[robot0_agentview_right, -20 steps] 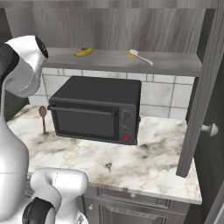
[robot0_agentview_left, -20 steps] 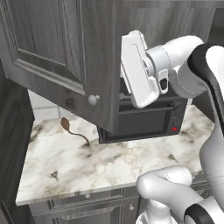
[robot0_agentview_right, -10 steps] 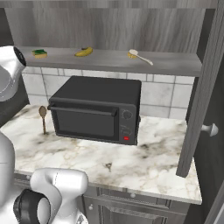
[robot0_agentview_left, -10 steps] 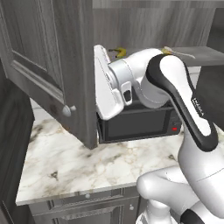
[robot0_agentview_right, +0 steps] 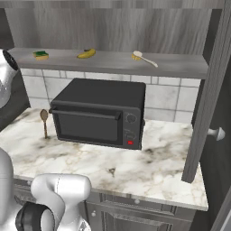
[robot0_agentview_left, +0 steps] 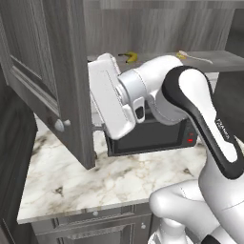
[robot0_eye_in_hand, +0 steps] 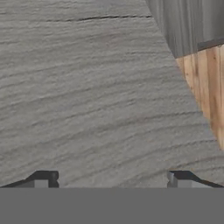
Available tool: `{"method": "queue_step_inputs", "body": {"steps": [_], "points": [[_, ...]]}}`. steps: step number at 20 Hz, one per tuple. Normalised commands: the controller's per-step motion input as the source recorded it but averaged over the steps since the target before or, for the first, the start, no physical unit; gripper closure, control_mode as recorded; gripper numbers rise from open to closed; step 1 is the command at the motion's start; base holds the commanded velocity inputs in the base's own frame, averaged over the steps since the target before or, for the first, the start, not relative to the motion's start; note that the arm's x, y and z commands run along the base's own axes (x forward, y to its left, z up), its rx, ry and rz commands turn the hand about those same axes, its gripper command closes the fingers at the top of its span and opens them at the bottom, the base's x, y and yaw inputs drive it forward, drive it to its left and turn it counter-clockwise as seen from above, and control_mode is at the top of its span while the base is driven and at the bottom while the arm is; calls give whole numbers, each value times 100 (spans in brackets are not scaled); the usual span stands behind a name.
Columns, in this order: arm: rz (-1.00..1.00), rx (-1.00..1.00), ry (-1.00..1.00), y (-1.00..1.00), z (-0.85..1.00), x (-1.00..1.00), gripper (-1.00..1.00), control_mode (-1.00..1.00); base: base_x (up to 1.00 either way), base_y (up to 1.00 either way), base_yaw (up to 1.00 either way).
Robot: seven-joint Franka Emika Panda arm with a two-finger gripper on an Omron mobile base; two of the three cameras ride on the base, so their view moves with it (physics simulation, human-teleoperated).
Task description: Pick the sponge and dish brush from the cabinet and place them on the counter.
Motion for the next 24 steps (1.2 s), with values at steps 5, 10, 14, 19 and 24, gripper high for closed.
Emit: {"method": "queue_step_inputs", "body": {"steps": [5,10,14,19,24], "points": [[2,4,-18,-53,0,-56,-100,-100,0,0,0],[5,9,-21,-69,2,-50,-100,-100,0,0,0],[4,6,-22,-46,11,-27,-100,-100,0,0,0],[0,-4,-31,-27,15,-23,-100,-100,0,0,0],[0,-17,-33,-6,21,-11,-100,-100,0,0,0]]}}
